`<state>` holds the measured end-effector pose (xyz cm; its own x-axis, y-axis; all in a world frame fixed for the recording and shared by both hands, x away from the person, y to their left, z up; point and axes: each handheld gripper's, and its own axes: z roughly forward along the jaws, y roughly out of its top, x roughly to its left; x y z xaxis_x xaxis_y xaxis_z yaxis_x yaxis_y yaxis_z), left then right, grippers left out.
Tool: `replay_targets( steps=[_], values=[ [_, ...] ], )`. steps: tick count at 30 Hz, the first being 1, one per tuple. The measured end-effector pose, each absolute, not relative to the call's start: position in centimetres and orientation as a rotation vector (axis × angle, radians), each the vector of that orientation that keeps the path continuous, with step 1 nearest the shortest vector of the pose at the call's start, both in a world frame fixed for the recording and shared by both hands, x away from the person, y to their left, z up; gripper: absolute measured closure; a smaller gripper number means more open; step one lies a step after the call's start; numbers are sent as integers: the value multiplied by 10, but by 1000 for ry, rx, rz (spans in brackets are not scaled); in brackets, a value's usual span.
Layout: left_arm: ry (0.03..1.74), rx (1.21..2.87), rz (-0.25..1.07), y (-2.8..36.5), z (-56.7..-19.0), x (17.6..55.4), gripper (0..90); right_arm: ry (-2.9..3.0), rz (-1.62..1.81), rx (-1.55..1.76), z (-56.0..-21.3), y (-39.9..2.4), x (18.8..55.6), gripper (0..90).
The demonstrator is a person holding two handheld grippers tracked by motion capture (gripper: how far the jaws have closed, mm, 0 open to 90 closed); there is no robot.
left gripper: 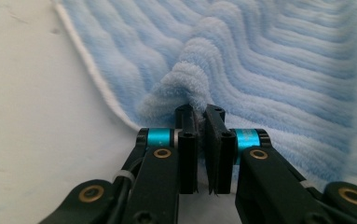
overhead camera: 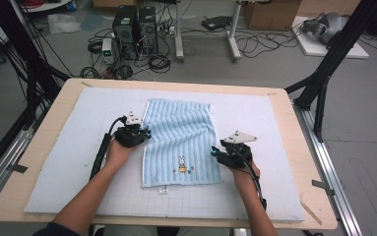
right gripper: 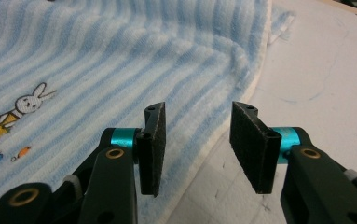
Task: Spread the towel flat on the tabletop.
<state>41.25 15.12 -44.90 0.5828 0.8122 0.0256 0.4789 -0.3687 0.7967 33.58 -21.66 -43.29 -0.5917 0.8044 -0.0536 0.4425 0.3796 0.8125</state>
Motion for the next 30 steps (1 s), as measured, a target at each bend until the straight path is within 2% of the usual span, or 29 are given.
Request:
replay_targets(
  steps=[2,7,8,11,15,19,24,30],
  values=[
    [1067,2001,586,157,-449,420,858,2204,1102,1080,-434,-217,336,555],
    [1144,1928,603,171,-448,432,848,2207,1102,1089,-436,-219,335,555],
    [1162,1911,595,174,-447,432,798,2212,1105,1097,-436,-219,335,555],
    [1223,1847,535,183,-444,431,532,2217,1101,1092,-437,-219,333,556],
    [1183,1797,500,194,-440,417,455,2217,1113,1106,-436,-221,330,555],
    [1133,1796,444,202,-444,398,419,2210,1118,1111,-437,-224,325,552],
    [1076,1782,442,206,-441,369,418,2216,1116,1113,-440,-225,311,550],
    [992,1792,417,203,-442,326,469,2222,1133,1100,-440,-224,291,551]
  ],
)
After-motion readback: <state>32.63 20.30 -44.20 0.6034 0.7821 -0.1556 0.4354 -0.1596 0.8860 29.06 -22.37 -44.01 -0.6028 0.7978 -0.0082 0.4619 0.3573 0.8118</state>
